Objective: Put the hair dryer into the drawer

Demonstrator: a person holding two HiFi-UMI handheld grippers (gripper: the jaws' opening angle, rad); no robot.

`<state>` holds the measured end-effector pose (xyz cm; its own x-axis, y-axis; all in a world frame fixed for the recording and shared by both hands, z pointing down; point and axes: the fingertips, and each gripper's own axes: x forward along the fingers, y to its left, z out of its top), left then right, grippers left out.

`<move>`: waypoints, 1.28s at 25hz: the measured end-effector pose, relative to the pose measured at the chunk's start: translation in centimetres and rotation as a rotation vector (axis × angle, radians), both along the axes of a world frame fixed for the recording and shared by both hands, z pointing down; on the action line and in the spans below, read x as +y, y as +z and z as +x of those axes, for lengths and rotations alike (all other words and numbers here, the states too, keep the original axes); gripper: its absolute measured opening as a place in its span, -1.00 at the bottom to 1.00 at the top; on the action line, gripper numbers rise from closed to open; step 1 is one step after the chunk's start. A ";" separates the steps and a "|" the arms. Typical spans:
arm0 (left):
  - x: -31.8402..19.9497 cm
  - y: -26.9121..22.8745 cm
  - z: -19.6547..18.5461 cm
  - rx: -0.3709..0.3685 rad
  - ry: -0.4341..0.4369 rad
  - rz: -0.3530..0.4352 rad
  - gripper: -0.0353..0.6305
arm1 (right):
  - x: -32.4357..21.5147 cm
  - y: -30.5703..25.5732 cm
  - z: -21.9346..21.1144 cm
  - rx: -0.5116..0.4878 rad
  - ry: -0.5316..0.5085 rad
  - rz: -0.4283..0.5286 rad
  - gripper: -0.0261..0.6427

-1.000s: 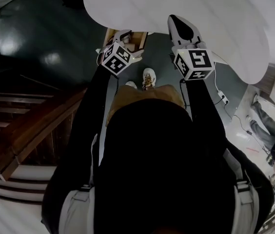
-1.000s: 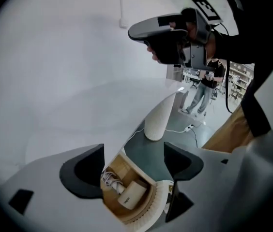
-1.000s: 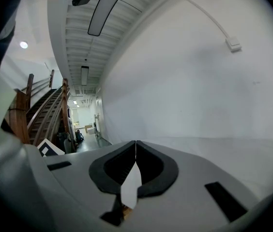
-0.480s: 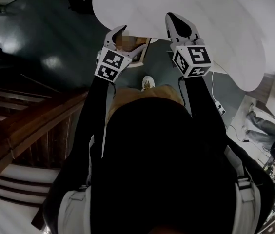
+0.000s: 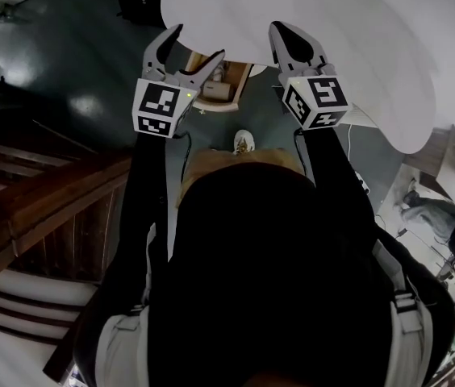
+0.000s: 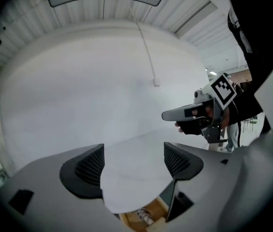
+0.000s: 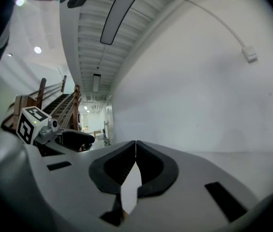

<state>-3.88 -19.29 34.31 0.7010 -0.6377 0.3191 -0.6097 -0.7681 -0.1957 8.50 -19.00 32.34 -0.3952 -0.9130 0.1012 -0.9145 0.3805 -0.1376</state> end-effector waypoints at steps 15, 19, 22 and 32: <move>0.3 -7.7 0.5 0.094 -0.054 0.175 0.29 | 1.0 -4.6 -1.4 -0.009 -0.014 0.100 -0.84; 0.5 -8.0 0.9 0.099 -0.049 0.196 0.20 | 0.9 -4.9 -1.9 0.020 -0.024 0.109 -0.84; 0.4 -8.3 1.1 0.102 -0.049 0.209 0.02 | 0.7 -5.2 -2.1 0.025 -0.034 0.117 -0.84; -0.7 -8.8 2.2 0.134 -0.053 0.212 -0.31 | -0.2 -5.4 -1.6 0.054 -0.035 0.127 -0.84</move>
